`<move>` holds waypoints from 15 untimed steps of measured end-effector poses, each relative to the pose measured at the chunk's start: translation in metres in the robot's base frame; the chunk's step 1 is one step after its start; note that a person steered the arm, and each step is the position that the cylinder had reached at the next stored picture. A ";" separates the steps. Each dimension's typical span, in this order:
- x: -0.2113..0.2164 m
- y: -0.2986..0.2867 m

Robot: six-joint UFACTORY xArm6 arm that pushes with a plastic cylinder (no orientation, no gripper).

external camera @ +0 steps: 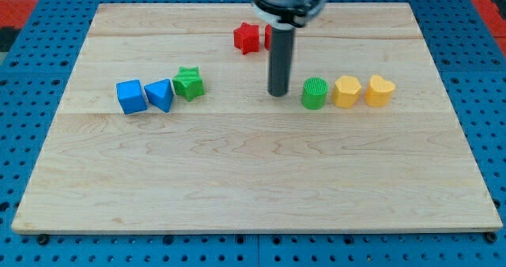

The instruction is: Push the green star closer to the green circle

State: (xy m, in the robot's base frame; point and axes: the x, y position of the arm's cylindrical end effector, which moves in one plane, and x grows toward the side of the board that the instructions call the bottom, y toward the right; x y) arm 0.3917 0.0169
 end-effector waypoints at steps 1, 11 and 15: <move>-0.033 -0.066; 0.043 -0.049; 0.037 -0.033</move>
State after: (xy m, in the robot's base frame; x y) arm 0.4288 -0.0164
